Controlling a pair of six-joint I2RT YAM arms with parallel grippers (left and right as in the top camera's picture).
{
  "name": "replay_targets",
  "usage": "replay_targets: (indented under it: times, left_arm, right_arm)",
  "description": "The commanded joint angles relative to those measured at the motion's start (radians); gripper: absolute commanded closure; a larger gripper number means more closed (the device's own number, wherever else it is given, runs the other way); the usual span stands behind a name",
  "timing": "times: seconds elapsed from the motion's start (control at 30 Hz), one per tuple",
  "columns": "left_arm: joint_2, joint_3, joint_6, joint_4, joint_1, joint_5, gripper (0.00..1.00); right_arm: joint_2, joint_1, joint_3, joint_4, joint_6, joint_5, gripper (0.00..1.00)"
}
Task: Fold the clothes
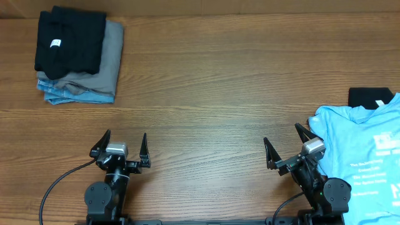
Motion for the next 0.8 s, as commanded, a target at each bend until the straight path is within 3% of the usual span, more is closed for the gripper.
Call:
replay_targets:
  times: [0.0,0.37,0.6,0.77]
  left_arm:
    - [-0.011,-0.008,-0.003,0.007,0.005,0.007,0.0]
    - [-0.011,-0.008,-0.014,0.008,0.005,0.018,0.0]
    - [-0.011,-0.008,-0.225,0.008,0.005,0.03,0.0]
    - [-0.011,-0.008,-0.248,0.008,0.005,0.03,0.0]
  right_arm:
    - [-0.01,0.001,-0.01,0.003,-0.001,-0.004,0.0]
    - [-0.01,0.001,-0.01,0.018,-0.003,-0.018,0.0]
    - [-0.01,0.001,-0.01,0.042,-0.003,-0.163,0.0]
    - [-0.009,0.001,-0.01,0.003,0.007,-0.165,0.0]
